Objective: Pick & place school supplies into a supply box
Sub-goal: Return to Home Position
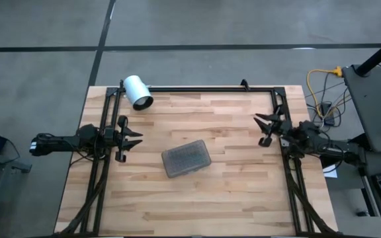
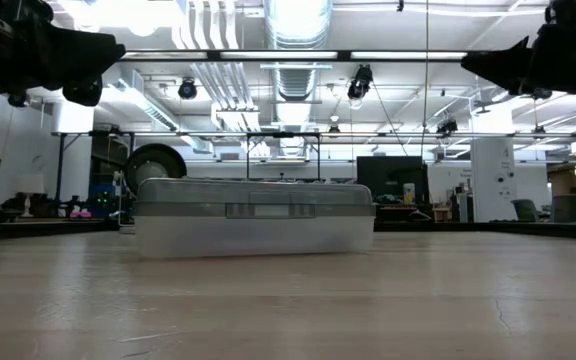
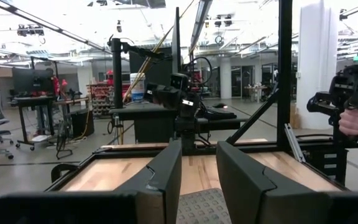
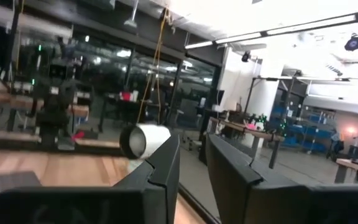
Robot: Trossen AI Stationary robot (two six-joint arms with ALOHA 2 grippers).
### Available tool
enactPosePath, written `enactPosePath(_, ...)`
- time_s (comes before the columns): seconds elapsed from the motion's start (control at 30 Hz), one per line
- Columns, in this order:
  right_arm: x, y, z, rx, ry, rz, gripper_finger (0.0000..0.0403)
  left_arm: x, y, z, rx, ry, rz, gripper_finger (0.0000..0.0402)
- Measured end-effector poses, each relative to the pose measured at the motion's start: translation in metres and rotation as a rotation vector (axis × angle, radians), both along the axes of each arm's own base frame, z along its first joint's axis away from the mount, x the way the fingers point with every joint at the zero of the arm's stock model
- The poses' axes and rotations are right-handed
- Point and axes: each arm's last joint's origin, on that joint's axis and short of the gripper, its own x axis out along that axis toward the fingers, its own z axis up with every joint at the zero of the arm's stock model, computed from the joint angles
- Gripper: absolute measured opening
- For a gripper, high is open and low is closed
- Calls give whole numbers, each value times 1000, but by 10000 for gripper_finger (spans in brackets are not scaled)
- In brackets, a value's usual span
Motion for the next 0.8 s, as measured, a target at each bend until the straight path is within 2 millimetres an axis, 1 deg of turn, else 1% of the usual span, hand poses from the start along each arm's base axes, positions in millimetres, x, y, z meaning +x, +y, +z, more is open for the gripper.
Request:
enactPosePath(0.17,2,0,-7,-4,82,-9,70,0,0,-1,0,12,0,86)
enactPosePath(0.3,3,-1,-11,-5,130,-12,76,2,0,-9,44,93,7,86)
enactPosePath(0.5,3,-1,-17,-16,199,-16,84,2,0,-12,62,126,9,86)
enactPosePath(0.63,4,-1,-22,-40,261,-21,86,2,0,-17,94,189,10,86)
enactPosePath(0.8,4,-1,-24,-61,290,-26,82,2,0,-18,114,196,10,86)
